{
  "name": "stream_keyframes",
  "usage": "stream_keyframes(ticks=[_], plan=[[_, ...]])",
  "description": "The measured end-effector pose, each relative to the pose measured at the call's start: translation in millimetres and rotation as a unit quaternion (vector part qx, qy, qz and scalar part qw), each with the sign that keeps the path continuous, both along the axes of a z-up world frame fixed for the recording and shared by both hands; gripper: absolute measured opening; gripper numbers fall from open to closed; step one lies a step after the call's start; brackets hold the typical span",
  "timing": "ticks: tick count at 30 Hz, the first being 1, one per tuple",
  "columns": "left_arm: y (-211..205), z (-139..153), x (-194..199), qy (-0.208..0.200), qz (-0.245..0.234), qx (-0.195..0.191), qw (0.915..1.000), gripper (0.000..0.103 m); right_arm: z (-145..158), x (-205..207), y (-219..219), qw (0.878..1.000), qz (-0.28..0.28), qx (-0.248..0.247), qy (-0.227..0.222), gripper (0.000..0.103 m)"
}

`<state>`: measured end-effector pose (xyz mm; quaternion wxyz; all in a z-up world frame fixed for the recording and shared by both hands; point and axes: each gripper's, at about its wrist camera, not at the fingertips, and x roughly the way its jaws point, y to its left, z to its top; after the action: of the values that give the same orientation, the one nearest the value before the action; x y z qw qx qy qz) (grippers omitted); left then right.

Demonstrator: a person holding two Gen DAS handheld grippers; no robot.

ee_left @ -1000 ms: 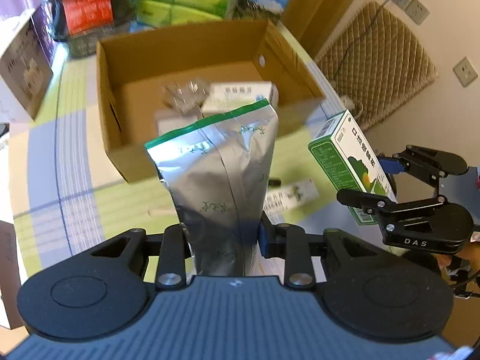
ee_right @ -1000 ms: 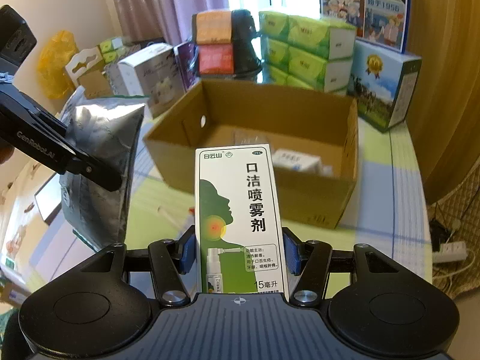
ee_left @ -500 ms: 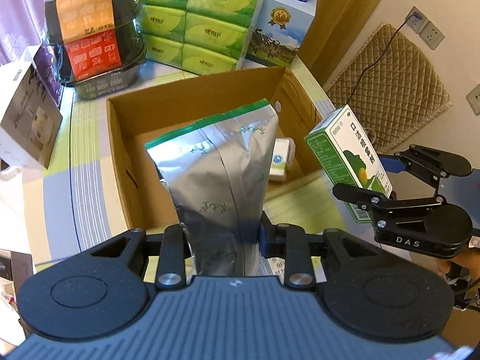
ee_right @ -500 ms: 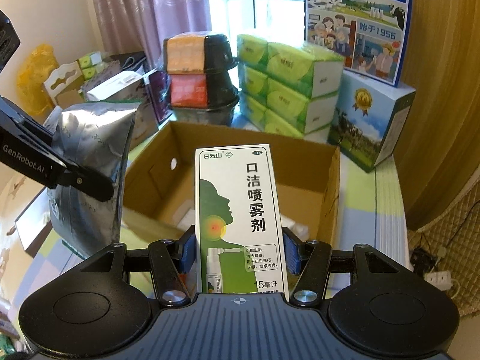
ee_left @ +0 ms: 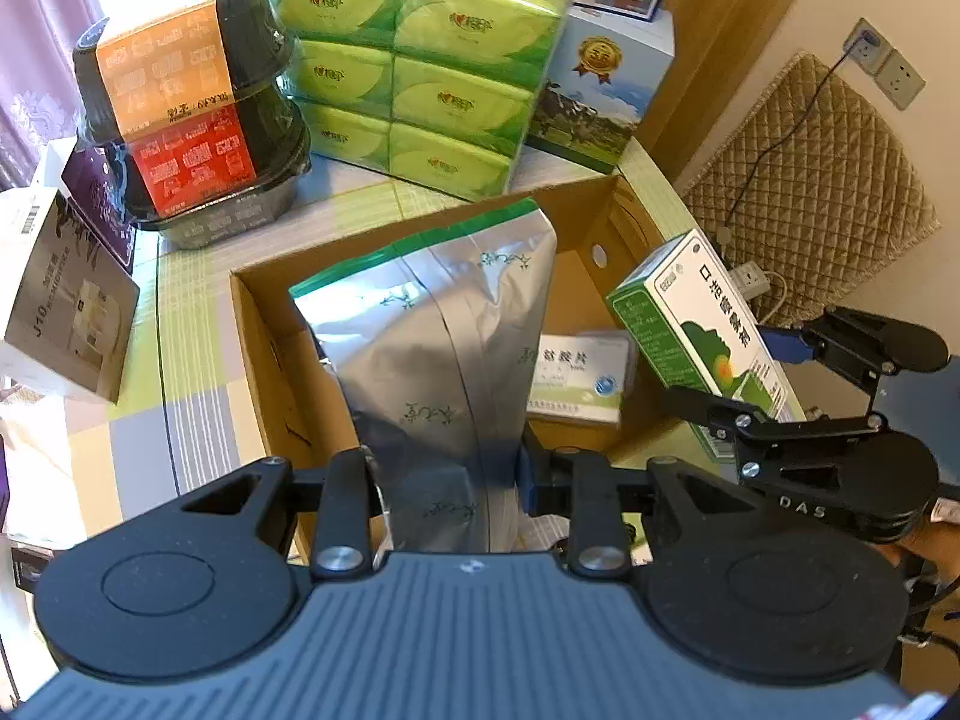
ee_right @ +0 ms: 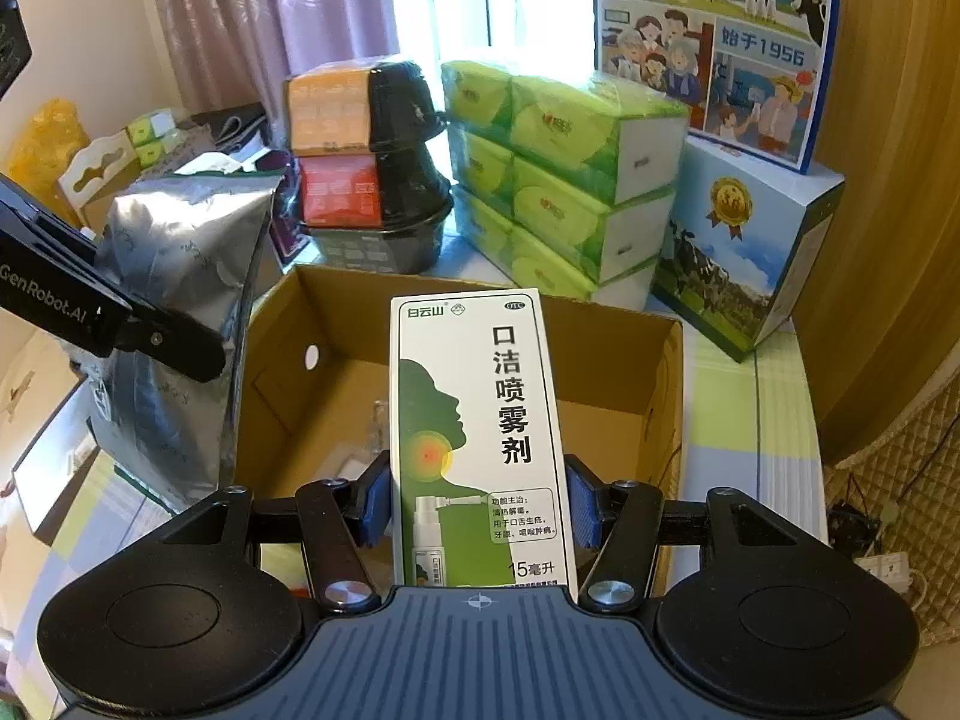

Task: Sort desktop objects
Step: 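Carry the foil bag and spray box into the cardboard box and open both tools, then withdraw both open tools from the cardboard box back over the table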

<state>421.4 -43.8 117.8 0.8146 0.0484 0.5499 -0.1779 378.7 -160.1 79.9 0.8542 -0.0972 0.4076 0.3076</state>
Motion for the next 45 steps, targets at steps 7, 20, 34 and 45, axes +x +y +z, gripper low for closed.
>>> stream_keyframes(ticks=[7,20,34,45], plan=[[-11,-14,21,-0.014,-0.001,0.016,0.9998,0.026,-12,14,9,1.0,-0.009,0.003,0.006,0.054],[13,-53,18,-0.003,0.039,0.005,0.9992,0.034,-27,32,16,0.998,-0.05,0.047,0.007,0.056],[25,-66,-11,0.007,0.033,0.006,0.9994,0.045,-22,17,-1,0.997,-0.05,0.059,0.004,0.084],[23,-52,-45,0.001,0.027,0.011,0.9996,0.059,-13,-17,-20,0.999,-0.032,0.039,0.005,0.085]])
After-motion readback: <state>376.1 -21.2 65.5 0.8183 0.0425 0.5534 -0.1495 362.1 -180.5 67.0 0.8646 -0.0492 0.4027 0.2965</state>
